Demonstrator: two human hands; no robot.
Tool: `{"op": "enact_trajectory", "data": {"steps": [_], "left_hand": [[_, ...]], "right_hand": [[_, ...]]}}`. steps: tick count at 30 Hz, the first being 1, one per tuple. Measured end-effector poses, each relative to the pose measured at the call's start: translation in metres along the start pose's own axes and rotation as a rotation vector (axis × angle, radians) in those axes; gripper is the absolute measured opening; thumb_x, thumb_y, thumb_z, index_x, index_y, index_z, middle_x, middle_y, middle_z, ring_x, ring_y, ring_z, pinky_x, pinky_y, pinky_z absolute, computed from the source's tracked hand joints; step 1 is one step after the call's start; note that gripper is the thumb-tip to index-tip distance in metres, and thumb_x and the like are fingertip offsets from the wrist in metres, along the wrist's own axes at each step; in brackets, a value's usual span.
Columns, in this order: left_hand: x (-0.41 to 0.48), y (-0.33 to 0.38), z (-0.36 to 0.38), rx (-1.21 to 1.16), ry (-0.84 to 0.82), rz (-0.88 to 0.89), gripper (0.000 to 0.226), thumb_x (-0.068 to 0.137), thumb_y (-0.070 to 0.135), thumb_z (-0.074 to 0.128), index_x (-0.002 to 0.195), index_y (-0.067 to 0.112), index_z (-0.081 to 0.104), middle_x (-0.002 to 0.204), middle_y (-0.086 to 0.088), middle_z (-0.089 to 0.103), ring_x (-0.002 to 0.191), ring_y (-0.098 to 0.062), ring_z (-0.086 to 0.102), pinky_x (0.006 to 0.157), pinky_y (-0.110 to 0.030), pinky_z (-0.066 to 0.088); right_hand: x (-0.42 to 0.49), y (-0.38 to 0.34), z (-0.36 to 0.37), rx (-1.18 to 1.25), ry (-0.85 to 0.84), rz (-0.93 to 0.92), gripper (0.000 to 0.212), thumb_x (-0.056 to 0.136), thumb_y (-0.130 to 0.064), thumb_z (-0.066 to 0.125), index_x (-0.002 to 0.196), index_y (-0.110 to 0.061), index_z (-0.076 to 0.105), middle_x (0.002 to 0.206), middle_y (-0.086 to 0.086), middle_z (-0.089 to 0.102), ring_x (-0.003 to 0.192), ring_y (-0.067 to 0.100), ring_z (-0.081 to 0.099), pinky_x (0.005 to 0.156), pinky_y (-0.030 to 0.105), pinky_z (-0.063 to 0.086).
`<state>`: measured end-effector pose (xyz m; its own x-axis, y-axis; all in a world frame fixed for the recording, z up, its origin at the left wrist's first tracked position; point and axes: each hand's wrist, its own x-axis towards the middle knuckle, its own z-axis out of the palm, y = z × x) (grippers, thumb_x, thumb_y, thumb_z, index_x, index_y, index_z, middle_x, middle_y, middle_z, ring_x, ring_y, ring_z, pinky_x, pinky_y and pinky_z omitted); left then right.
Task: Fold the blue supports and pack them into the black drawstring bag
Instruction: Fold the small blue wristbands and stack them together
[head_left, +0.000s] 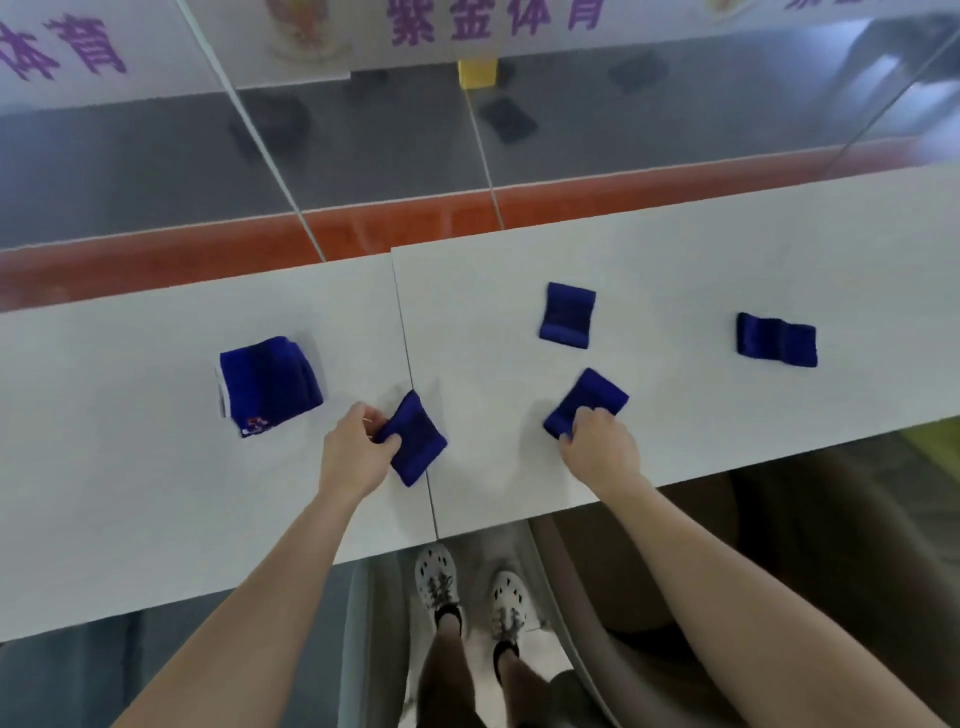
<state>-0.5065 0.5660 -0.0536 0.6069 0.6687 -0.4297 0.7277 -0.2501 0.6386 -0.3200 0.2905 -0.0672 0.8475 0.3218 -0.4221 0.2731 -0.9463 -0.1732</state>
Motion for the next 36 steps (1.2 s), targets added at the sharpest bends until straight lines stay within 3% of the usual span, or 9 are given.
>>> {"op": "enact_trajectory", "data": {"steps": [3, 6, 11, 14, 17, 21, 27, 33, 36], "left_hand": [[-0.003, 0.018, 0.008, -0.026, -0.047, 0.07, 0.023, 0.097, 0.022, 0.08, 0.116, 0.023, 0.066, 0.11, 0.003, 0.074, 0.097, -0.016, 0.071, 0.074, -0.027, 0.054], [-0.011, 0.033, 0.012, -0.193, -0.07, 0.045, 0.016, 0.098, 0.023, 0.081, 0.112, 0.021, 0.073, 0.108, 0.0, 0.079, 0.1, -0.021, 0.075, 0.08, -0.036, 0.062], [-0.027, 0.038, 0.013, -0.417, -0.121, -0.056, 0.017, 0.1, 0.03, 0.08, 0.115, 0.022, 0.079, 0.111, -0.001, 0.083, 0.109, -0.027, 0.078, 0.093, -0.054, 0.067], [-0.034, 0.042, 0.012, -0.529, -0.113, -0.124, 0.016, 0.107, 0.026, 0.071, 0.12, 0.017, 0.077, 0.113, -0.008, 0.083, 0.11, -0.032, 0.079, 0.088, -0.051, 0.068], [-0.039, 0.046, 0.011, -0.584, -0.121, -0.175, 0.02, 0.113, 0.025, 0.06, 0.125, 0.016, 0.073, 0.119, -0.012, 0.08, 0.113, -0.037, 0.078, 0.08, -0.044, 0.068], [-0.046, 0.044, 0.006, -0.552, -0.097, -0.176, 0.021, 0.115, 0.031, 0.055, 0.125, 0.02, 0.07, 0.118, -0.011, 0.08, 0.109, -0.037, 0.078, 0.08, -0.05, 0.069], [-0.055, 0.039, 0.003, -0.341, -0.061, -0.065, 0.019, 0.114, 0.041, 0.052, 0.116, 0.031, 0.068, 0.106, -0.002, 0.08, 0.099, -0.031, 0.078, 0.084, -0.05, 0.065], [-0.056, 0.039, 0.006, -0.317, -0.21, -0.042, 0.031, 0.112, 0.012, 0.052, 0.132, 0.031, 0.065, 0.115, -0.002, 0.08, 0.105, -0.026, 0.078, 0.086, -0.044, 0.065], [-0.047, 0.05, 0.012, -0.312, -0.292, -0.02, 0.042, 0.107, 0.001, 0.054, 0.135, 0.03, 0.066, 0.114, -0.004, 0.082, 0.106, -0.029, 0.08, 0.091, -0.051, 0.067]], "right_hand": [[0.024, 0.027, -0.009, 0.12, 0.139, 0.139, 0.063, 0.099, -0.036, 0.069, 0.146, -0.003, 0.042, 0.141, 0.016, 0.051, 0.096, 0.037, 0.071, 0.067, 0.038, 0.048], [0.05, 0.046, -0.012, 0.168, 0.057, 0.198, 0.097, 0.095, -0.041, 0.075, 0.164, -0.001, 0.02, 0.159, 0.017, 0.038, 0.115, 0.04, 0.068, 0.074, 0.04, 0.05], [0.068, 0.056, -0.015, 0.28, -0.059, 0.155, 0.035, 0.078, -0.026, 0.081, 0.104, -0.012, 0.062, 0.102, 0.008, 0.073, 0.085, 0.027, 0.069, 0.068, 0.04, 0.06], [0.053, 0.049, -0.022, 0.507, -0.113, 0.116, 0.016, 0.084, -0.015, 0.076, 0.098, -0.013, 0.068, 0.092, 0.007, 0.074, 0.083, 0.025, 0.07, 0.067, 0.038, 0.058], [0.03, 0.044, -0.031, 0.727, -0.135, 0.051, 0.014, 0.092, -0.013, 0.076, 0.105, -0.016, 0.071, 0.099, 0.005, 0.075, 0.086, 0.021, 0.069, 0.066, 0.033, 0.055], [-0.002, 0.032, -0.042, 0.988, -0.202, -0.03, 0.016, 0.097, -0.007, 0.075, 0.109, -0.017, 0.072, 0.106, 0.008, 0.079, 0.099, 0.027, 0.077, 0.085, 0.047, 0.068], [-0.039, 0.022, -0.055, 1.137, -0.219, -0.041, 0.021, 0.1, 0.0, 0.072, 0.118, -0.01, 0.071, 0.115, 0.016, 0.077, 0.109, 0.032, 0.076, 0.088, 0.052, 0.068], [-0.06, 0.011, -0.068, 1.088, -0.19, -0.04, 0.024, 0.099, -0.003, 0.074, 0.12, -0.011, 0.068, 0.114, 0.011, 0.077, 0.106, 0.027, 0.076, 0.087, 0.048, 0.068], [-0.066, 0.016, -0.075, 1.09, -0.136, 0.017, 0.025, 0.097, -0.008, 0.078, 0.119, -0.011, 0.068, 0.111, 0.009, 0.079, 0.102, 0.026, 0.078, 0.084, 0.046, 0.069]]}}
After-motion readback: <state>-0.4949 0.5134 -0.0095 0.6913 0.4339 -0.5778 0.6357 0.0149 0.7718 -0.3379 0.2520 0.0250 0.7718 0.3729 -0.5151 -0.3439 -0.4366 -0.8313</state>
